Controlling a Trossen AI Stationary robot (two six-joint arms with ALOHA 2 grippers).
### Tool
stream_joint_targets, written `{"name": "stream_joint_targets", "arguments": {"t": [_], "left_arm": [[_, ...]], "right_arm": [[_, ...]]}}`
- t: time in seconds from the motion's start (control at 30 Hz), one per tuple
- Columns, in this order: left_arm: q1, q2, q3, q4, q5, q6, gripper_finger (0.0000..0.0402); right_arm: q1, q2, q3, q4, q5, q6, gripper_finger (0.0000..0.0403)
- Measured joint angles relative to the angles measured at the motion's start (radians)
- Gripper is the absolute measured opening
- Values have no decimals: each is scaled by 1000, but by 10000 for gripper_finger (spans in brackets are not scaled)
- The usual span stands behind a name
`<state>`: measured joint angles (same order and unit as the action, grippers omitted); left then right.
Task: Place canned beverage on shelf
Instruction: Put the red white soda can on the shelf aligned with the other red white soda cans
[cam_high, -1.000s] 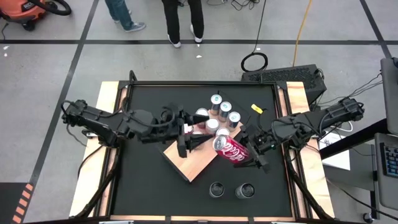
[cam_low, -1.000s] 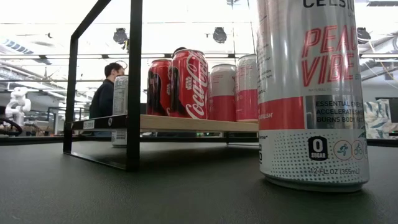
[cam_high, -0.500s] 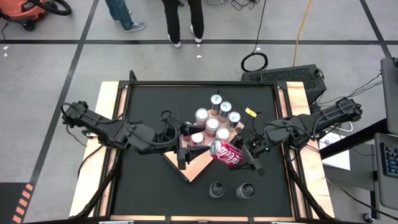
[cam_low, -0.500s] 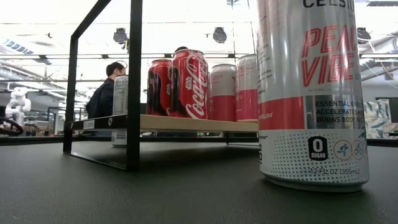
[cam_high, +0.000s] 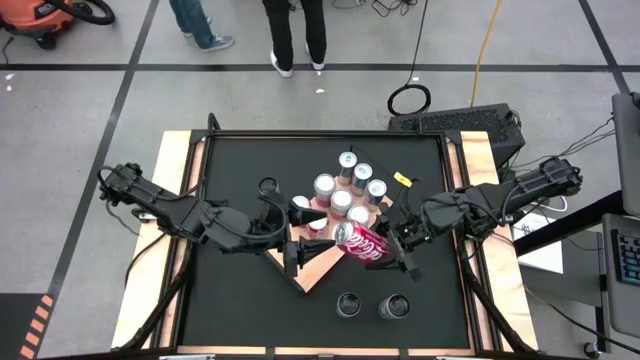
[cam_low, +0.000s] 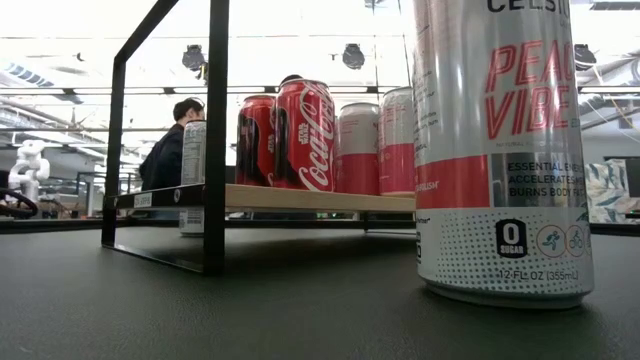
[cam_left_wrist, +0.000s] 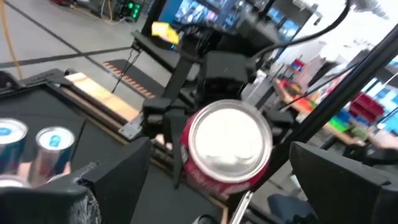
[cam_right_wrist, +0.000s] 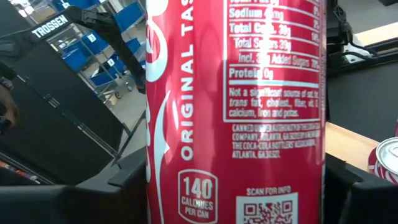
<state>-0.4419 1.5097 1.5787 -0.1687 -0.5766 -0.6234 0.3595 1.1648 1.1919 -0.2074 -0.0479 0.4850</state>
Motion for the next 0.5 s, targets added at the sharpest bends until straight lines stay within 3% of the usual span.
{"name": "stream_joint_targets", "arguments": {"t": [0.23, 0.5], "left_arm": [[30, 0, 0, -42, 60, -86, 387], [37, 0, 0, -52, 80, -18, 387]], "right_arm": [[0, 0, 0, -18, -1, 3, 275], [0, 0, 0, -43, -1, 12, 275]]}}
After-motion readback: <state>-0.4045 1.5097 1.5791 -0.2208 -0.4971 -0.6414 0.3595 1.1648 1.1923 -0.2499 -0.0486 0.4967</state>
